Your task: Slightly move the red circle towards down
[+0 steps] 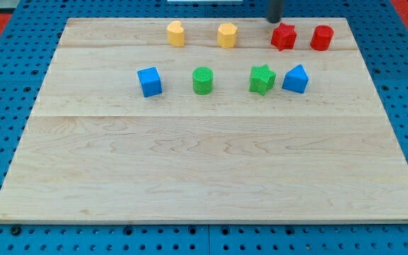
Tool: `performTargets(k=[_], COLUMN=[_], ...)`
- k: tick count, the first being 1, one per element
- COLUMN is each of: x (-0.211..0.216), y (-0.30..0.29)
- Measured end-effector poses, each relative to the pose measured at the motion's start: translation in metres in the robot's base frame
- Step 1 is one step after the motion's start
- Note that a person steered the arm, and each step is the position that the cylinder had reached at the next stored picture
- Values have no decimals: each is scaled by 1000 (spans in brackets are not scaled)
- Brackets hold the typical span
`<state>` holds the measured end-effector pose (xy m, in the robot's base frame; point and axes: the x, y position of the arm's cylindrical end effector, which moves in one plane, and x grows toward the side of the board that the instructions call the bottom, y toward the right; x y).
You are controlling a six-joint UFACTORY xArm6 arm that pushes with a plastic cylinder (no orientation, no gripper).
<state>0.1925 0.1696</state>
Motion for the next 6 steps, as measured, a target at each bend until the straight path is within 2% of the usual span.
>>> performTargets(k=[1, 2, 3, 4, 5, 6], x=[8, 56, 43, 42, 83, 66], y=[43, 46, 47, 116, 67, 26])
